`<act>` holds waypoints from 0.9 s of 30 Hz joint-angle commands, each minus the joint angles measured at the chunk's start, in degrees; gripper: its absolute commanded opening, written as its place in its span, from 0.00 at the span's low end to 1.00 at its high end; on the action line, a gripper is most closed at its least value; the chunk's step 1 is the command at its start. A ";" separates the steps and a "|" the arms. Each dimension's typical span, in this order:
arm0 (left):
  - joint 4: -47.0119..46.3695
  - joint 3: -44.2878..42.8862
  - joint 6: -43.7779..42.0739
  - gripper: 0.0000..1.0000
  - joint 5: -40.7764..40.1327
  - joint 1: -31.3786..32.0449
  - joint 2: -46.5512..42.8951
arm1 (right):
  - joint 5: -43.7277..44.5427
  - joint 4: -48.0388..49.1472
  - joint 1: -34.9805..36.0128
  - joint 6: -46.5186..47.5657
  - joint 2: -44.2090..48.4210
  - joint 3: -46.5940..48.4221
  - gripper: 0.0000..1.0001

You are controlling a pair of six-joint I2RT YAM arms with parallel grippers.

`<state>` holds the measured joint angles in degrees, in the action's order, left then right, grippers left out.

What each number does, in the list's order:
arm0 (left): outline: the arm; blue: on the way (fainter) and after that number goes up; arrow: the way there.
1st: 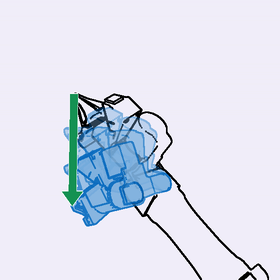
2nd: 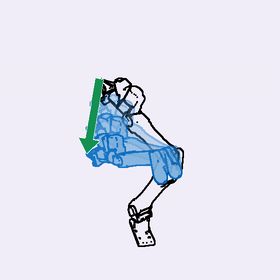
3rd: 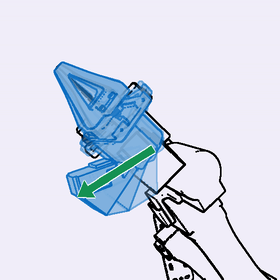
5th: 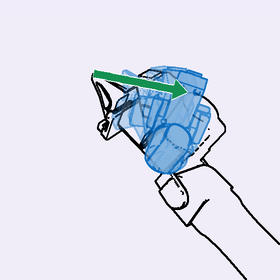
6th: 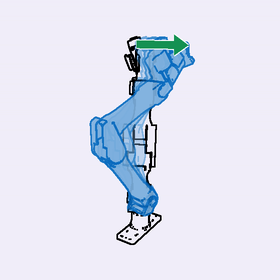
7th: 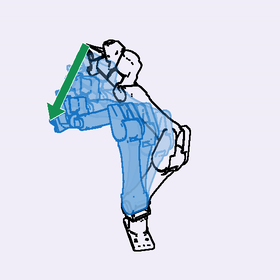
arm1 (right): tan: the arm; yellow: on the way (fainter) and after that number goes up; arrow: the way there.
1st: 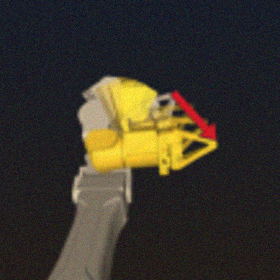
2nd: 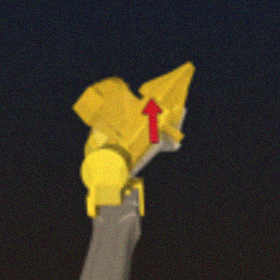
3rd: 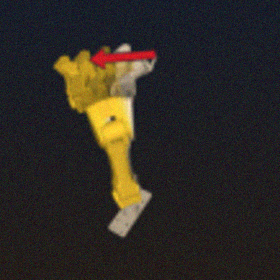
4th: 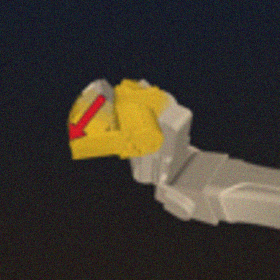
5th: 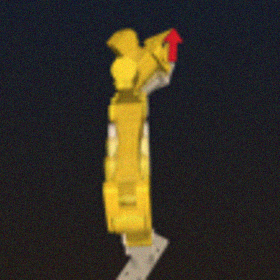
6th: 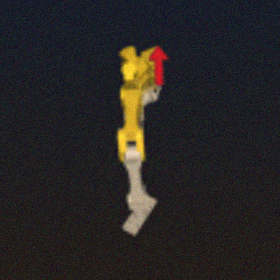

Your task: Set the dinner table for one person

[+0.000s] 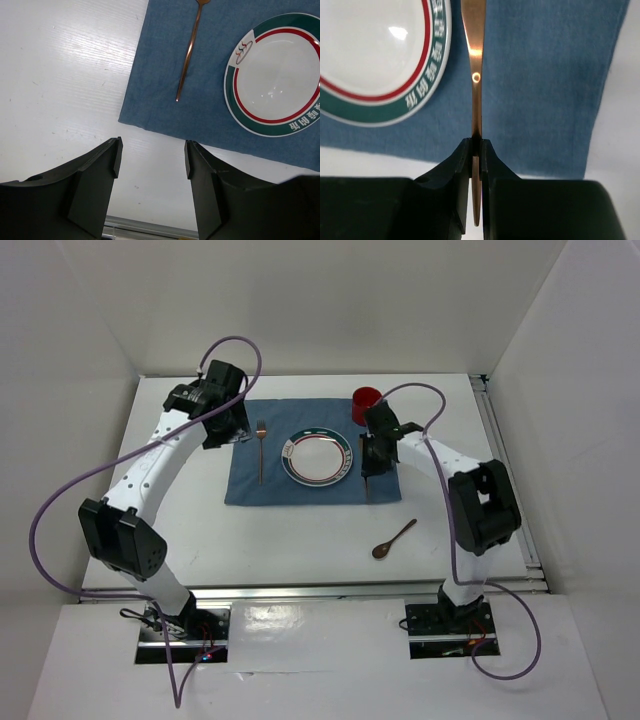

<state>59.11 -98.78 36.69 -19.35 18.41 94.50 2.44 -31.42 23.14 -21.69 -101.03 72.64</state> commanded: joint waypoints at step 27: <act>0.65 -0.36 0.58 0.70 -0.33 0.13 -3.27 | 1.69 -0.13 -3.36 -1.94 -6.47 12.79 0.50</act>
<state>59.99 -98.70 36.69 -20.18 18.41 91.90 1.78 -31.16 19.62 -22.11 -114.78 85.41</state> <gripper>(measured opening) 0.697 0.503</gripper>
